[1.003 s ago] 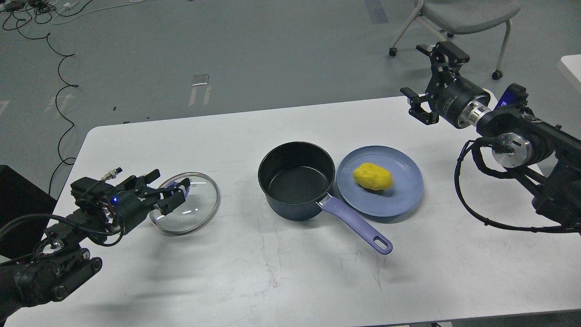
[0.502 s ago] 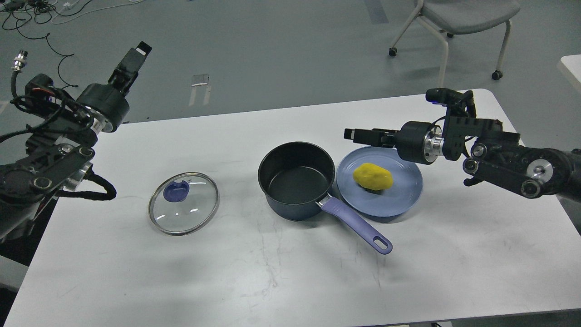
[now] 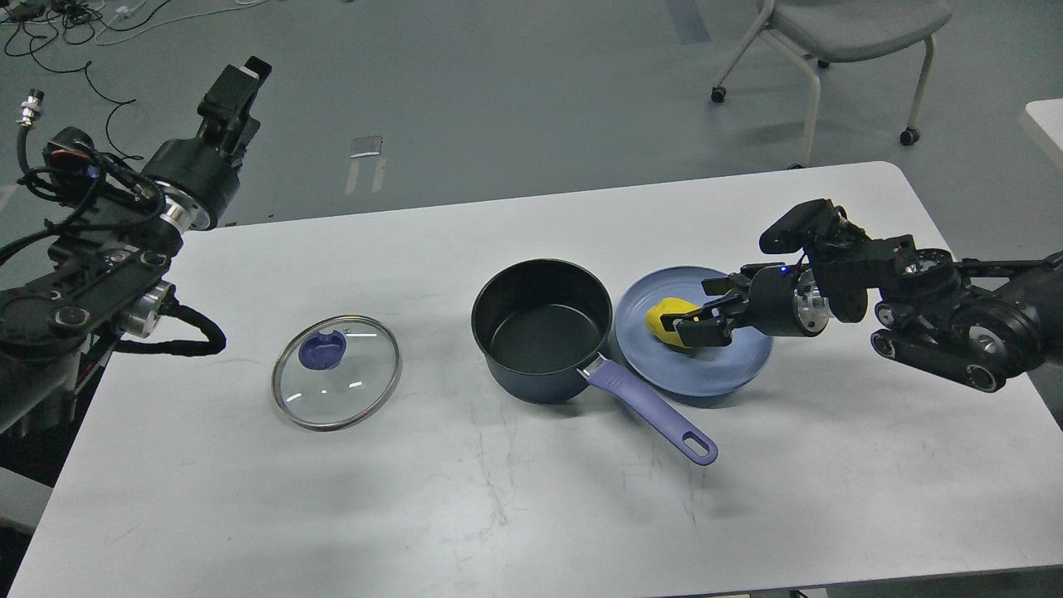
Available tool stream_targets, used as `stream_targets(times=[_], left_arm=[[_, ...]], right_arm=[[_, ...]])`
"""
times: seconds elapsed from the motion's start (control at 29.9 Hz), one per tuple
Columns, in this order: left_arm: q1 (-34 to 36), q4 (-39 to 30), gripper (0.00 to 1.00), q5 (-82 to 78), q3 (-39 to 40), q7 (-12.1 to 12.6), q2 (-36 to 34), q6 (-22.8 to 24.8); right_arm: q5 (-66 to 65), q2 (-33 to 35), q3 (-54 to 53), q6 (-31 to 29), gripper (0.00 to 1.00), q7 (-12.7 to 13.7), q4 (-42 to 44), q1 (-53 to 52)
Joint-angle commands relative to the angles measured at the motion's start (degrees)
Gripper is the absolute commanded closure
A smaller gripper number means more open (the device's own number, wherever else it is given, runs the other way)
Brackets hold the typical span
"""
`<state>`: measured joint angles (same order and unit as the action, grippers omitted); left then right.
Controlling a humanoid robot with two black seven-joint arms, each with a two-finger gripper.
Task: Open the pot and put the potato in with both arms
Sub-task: 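Reach the right gripper to the yellow potato on the plate and grasp it, then lift the potato and carry it over the open saucepan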
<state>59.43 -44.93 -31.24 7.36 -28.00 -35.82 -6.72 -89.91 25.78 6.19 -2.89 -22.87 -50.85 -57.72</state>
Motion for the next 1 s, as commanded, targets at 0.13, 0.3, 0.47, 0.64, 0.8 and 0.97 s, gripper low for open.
stream_targets(times=[0.13,0.3,0.47,0.64,0.8,0.97], left_arm=[[-0.46,0.02,0.02,-0.05,-0.15,0.0,-0.3,-0.31],[-0.46,0.02,0.02,-0.05,-0.15,0.0,-0.66,-0.31],[-1.07,0.02,0.02,-0.14,-0.33,0.0,-0.48,-0.4],[-0.98,0.02,0.02,-0.23,-0.24,0.0,-0.3,-0.49],[-0.89,0.02,0.02,-0.23,-0.24,0.0,-0.3,-0.49],[-0.89,0.02,0.02,-0.32,-0.24,0.0,-0.48,-0.49]], right_arm=[[-0.17,-0.99,0.75,-0.01,0.51,-0.24,1.02,0.41],[-0.17,-1.35,2.16,-0.01,0.73,-0.33,1.72,-0.55],[0.0,-1.43,1.64,0.61,0.77,-0.33,1.63,-1.87],[0.7,0.4,1.37,1.13,0.77,-1.29,1.02,-7.04],[1.32,0.86,1.11,1.22,0.77,-1.38,-0.82,-12.41],[1.5,-3.36,1.2,2.19,0.77,-2.0,-1.88,-13.12]])
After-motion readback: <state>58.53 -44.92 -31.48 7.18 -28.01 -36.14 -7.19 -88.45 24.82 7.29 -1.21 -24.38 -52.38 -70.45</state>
